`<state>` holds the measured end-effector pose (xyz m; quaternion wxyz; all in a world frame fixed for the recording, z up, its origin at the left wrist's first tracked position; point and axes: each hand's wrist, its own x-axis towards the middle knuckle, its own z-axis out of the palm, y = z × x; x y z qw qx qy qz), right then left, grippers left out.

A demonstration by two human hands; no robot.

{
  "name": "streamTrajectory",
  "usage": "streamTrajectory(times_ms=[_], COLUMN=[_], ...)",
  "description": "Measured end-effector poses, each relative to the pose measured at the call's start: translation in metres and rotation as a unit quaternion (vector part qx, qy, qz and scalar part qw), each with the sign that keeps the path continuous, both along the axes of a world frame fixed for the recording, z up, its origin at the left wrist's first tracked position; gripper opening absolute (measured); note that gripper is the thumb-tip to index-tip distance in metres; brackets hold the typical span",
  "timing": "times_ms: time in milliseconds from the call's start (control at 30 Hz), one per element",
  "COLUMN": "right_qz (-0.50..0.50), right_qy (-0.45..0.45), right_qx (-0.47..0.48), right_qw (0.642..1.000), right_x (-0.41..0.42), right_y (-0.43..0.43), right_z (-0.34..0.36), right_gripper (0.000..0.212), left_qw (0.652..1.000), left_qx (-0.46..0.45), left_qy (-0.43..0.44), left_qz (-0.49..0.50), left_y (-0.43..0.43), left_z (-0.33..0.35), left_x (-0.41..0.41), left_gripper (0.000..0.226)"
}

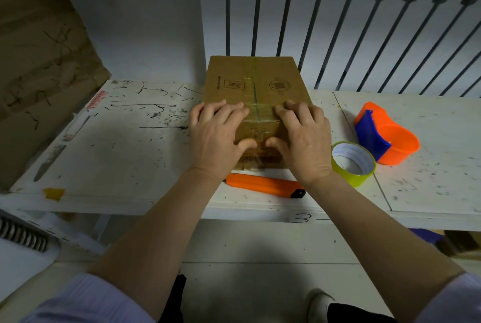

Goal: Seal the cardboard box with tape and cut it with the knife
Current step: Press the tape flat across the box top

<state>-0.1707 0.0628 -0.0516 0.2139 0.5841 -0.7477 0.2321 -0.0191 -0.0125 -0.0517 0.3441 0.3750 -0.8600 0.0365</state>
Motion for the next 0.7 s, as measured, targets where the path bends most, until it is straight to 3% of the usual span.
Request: streamTrajectory(times_ms=[133,233,333,467,700], right_qz=[0.026,-0.002,-0.018,0.002,-0.03], right_qy=[-0.042,-0.083,-0.114,-0.086,-0.096], right_qx=[-0.012,0.009,0.006,0.009,0.036], right_qw=[0.999,0.997,0.993,0.996,0.994], right_x=[-0.004,0.003,0.007,0.005,0.001], right_y=[0.004,0.003,0.0,0.004,0.01], right_z=[0.003,0.011,0.016,0.013,0.012], right_gripper=[0.051,0.064,0.058,0.046,0.059], left_qw=[0.998,0.996,0.994,0.993,0.995], left_qx=[0.01,0.023,0.043,0.061,0.086], left_qy=[0.039,0.057,0.082,0.101,0.051], left_qz=[-0.042,-0.058,-0.053,-0.022,-0.011], left_y=[-0.004,-0.003,-0.001,0.004,0.002], left_z=[-0.001,0.001,0.006,0.01,0.012], left_x=[0.005,0.008,0.007,0.0,0.007], left_gripper=[0.05,0.042,0.035,0.04,0.05])
